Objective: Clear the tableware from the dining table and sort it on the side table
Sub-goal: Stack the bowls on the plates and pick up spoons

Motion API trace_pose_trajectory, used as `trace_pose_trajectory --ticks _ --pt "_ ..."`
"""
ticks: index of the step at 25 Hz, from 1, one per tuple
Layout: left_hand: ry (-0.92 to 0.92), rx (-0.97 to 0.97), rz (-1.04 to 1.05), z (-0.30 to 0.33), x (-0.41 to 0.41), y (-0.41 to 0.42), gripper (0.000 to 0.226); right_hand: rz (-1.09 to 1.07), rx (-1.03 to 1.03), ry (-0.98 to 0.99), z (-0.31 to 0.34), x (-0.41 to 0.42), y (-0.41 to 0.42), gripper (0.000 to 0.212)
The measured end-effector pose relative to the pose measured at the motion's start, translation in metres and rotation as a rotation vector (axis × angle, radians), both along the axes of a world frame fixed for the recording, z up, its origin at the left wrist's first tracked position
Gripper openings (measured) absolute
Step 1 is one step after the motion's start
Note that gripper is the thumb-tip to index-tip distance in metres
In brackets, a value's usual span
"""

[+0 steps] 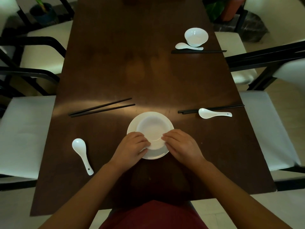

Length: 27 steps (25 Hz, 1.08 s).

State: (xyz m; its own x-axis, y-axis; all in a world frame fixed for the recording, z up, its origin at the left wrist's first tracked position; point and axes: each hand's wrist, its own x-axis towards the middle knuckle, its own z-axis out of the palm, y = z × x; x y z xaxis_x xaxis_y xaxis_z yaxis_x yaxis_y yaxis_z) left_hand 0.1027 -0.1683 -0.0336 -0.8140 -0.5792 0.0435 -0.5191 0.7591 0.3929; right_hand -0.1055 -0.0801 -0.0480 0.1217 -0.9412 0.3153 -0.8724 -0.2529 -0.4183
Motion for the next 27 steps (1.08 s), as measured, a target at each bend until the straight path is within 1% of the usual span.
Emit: trace_pose_trajectory --ticks 2,4,6,9,12,14,15,18,20,23,27 --pt "-0.011 -0.029 -0.026 0.002 -0.002 -0.004 0.025 -0.053 -0.014 -0.042 0.005 -0.012 -0.01 0.018" --pt "-0.034 -0.051 -0.056 0.004 -0.002 -0.004 0.025 -0.13 -0.043 -0.036 0.014 -0.029 -0.025 0.014" --pt "-0.033 -0.018 -0.064 0.003 -0.002 -0.005 0.026 -0.24 -0.07 -0.024 0.026 -0.054 -0.049 0.014" --pt "-0.019 0.044 -0.032 0.003 -0.008 -0.005 0.026 -0.44 0.01 -0.094 0.041 -0.095 -0.091 0.02" --pt "-0.01 0.053 0.019 0.005 -0.014 -0.001 0.032 -0.564 0.075 -0.177 0.041 -0.131 -0.128 0.023" --pt "0.018 -0.022 0.072 0.009 -0.021 -0.007 0.037 -0.619 0.117 -0.172 0.04 -0.152 -0.153 0.024" --pt "0.052 -0.085 0.074 0.012 -0.031 -0.018 0.036 -0.634 0.134 -0.136 0.04 -0.162 -0.167 0.024" --pt "0.109 -0.261 0.034 0.034 -0.094 -0.095 0.03 -0.608 0.149 0.005 0.046 -0.193 -0.214 0.023" --pt "0.12 -0.339 0.014 0.055 -0.149 -0.162 0.034 -0.583 0.15 0.106 0.051 -0.216 -0.245 0.022" --pt "0.041 -0.359 0.017 0.068 -0.23 -0.251 0.037 -0.54 0.137 0.209 0.048 -0.256 -0.286 0.029" --pt "-0.095 -0.363 -0.019 0.042 -0.317 -0.32 0.043 -0.382 0.197 0.311 0.026 -0.301 -0.319 0.038"
